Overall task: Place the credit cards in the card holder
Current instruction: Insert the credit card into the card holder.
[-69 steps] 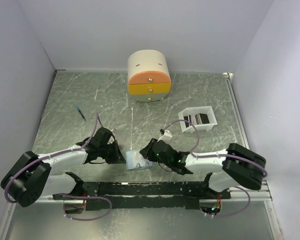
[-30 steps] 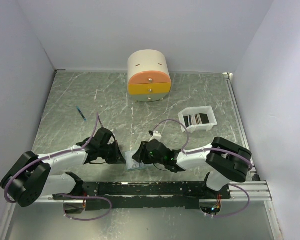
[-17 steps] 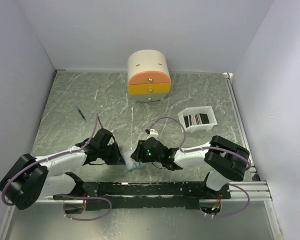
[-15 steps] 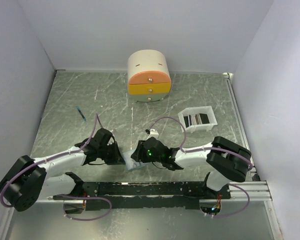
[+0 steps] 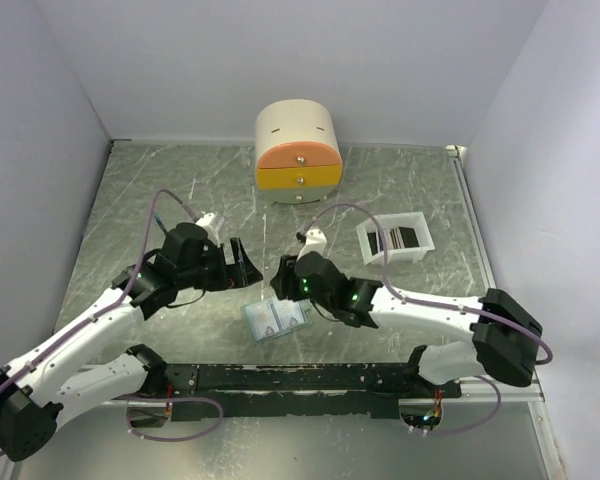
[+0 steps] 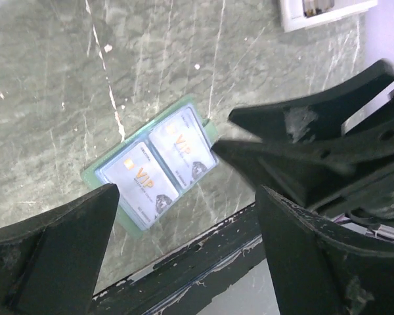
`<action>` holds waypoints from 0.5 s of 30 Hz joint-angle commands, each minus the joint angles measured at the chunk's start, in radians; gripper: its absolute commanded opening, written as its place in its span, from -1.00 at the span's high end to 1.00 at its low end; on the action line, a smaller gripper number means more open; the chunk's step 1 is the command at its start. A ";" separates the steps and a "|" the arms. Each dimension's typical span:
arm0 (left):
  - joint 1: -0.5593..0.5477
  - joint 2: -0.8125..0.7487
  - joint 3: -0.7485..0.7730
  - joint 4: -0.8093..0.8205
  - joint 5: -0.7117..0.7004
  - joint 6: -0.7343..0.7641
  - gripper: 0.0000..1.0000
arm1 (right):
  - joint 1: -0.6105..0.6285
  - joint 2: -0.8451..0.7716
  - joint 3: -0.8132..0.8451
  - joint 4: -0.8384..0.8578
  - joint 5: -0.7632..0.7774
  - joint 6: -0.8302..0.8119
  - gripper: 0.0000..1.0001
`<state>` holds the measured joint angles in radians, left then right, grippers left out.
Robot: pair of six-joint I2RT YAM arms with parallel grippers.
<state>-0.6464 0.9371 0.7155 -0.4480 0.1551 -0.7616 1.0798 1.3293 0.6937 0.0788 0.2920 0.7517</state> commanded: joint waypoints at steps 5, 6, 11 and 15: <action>-0.006 -0.123 0.083 -0.127 -0.031 0.086 -0.94 | -0.218 -0.088 0.180 -0.304 0.139 -0.275 0.03; -0.006 -0.135 0.081 -0.123 -0.022 0.093 -0.94 | -0.259 -0.094 0.197 -0.322 0.135 -0.300 0.02; -0.007 -0.183 0.118 -0.167 -0.029 0.144 -0.94 | -0.428 -0.097 0.275 -0.390 0.111 -0.417 0.02; -0.007 -0.270 0.098 -0.139 -0.058 0.165 -0.94 | -0.499 -0.047 0.358 -0.450 0.175 -0.514 0.03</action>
<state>-0.6472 0.7422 0.7921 -0.5819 0.1329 -0.6460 0.6296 1.2446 0.9676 -0.2752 0.4038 0.3771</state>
